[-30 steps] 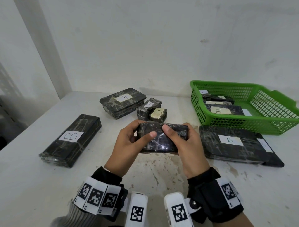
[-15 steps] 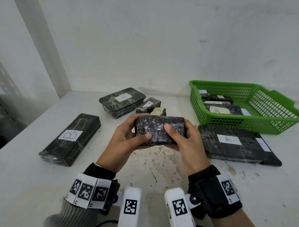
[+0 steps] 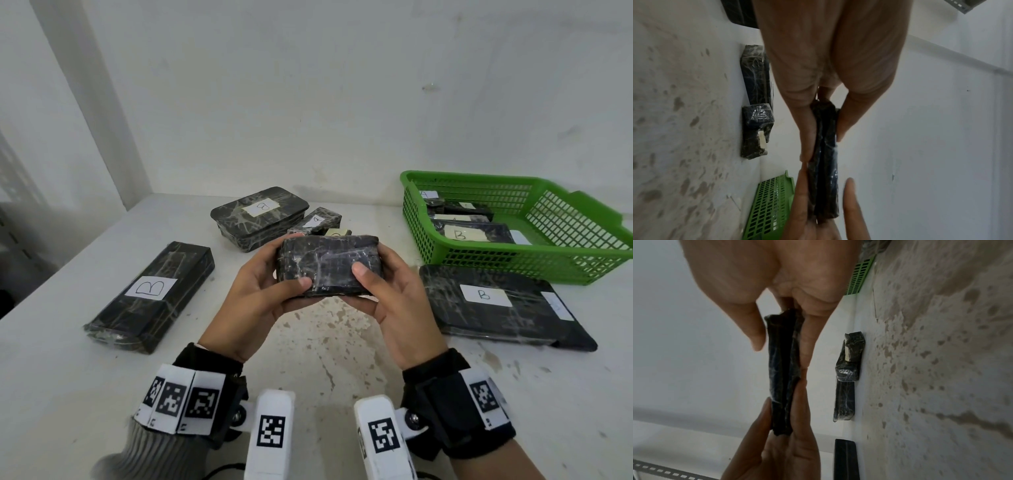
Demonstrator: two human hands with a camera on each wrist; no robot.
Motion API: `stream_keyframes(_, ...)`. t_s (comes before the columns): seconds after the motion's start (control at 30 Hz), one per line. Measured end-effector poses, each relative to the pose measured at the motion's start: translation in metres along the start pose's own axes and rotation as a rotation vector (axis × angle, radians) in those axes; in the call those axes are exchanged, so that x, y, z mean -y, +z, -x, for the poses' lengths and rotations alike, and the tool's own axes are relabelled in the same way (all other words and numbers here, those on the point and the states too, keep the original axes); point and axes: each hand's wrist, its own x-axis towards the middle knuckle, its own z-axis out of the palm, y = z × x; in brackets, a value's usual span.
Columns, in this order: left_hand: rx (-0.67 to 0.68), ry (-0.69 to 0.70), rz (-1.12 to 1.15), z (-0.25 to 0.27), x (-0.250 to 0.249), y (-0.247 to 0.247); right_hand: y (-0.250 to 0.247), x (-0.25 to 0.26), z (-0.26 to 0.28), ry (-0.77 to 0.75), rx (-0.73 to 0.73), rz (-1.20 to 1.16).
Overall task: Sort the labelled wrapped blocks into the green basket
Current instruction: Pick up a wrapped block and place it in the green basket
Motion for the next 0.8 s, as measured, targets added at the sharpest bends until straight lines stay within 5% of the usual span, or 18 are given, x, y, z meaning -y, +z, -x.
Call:
stream_keyframes(0.63, -0.042, -0.064, -0.029, -0.0018, 0.0047, 0.0002, -0.0020, 0.0009, 0.0002, -0.169, -0.083, 0.137)
stream_keyframes(0.8, -0.076, 0.028, -0.084, -0.0029, 0.0048, -0.0062, -0.0032, 0.0013, 0.0003, -0.108, 0.001, 0.139)
